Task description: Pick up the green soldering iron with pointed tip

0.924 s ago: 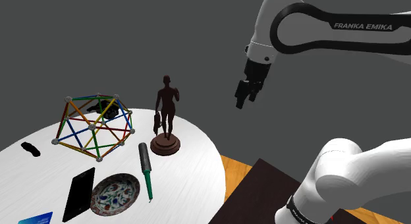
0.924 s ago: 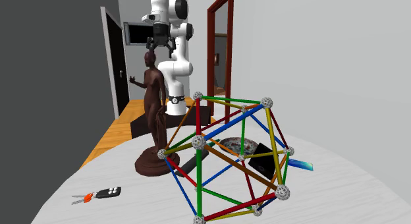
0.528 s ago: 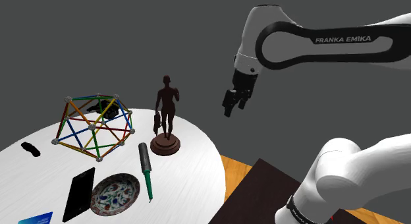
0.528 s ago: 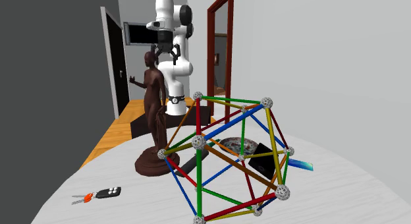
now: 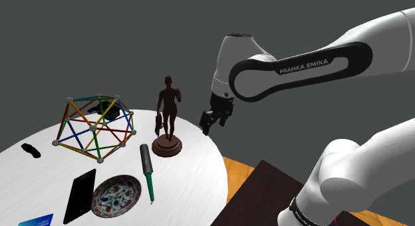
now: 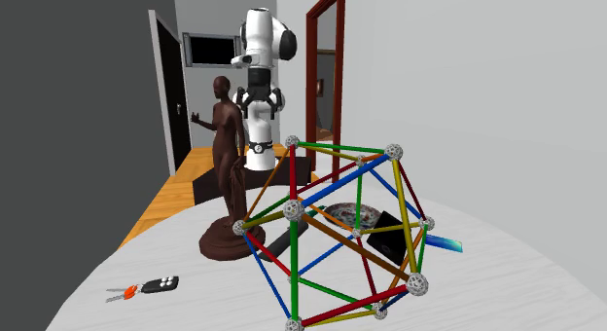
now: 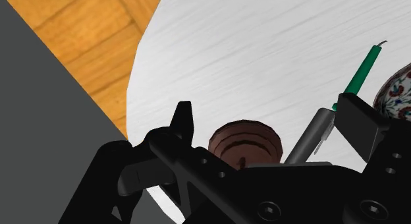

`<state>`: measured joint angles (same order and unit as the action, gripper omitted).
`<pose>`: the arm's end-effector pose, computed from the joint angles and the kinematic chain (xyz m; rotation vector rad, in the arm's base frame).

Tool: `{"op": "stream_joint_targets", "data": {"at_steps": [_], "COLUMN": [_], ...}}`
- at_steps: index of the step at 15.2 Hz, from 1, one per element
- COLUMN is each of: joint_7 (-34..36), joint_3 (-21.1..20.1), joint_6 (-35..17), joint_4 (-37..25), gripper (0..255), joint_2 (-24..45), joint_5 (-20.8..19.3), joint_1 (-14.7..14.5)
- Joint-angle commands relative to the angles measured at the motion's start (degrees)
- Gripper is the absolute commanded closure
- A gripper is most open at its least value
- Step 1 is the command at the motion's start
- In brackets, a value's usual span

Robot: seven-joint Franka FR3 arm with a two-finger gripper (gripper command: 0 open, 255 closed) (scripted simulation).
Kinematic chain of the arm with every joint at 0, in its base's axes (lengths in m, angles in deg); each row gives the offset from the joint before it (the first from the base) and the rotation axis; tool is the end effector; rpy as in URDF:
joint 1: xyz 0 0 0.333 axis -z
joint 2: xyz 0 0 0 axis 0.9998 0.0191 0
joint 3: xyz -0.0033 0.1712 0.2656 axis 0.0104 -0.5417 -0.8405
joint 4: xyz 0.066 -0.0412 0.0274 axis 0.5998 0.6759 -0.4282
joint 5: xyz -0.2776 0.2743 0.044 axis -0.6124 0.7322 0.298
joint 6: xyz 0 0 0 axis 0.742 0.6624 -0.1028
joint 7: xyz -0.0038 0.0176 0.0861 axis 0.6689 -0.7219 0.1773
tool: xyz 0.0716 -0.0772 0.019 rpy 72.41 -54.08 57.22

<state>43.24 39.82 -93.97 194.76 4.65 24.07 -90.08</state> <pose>0.3874 0.0977 0.4422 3.1071 -0.1102 0.1170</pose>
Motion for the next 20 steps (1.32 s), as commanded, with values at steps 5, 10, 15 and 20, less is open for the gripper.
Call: {"op": "stream_joint_targets", "data": {"at_steps": [5,10,15,20], "joint_7": [7.51,16.15,26.91,36.25], "joint_3": [-5.22,-8.9,-9.57,-6.66], "joint_6": [-11.49,-19.18,-24.15,-26.48], "joint_4": [-1.79,-5.89,-12.37,-21.02], "gripper": [0,0,0,0], "joint_2": [12.02,23.58,35.85,47.69], "joint_5": [-2.06,-8.22,-18.35,-27.47], "joint_1": [0.42,1.3,0.15,-4.28]}}
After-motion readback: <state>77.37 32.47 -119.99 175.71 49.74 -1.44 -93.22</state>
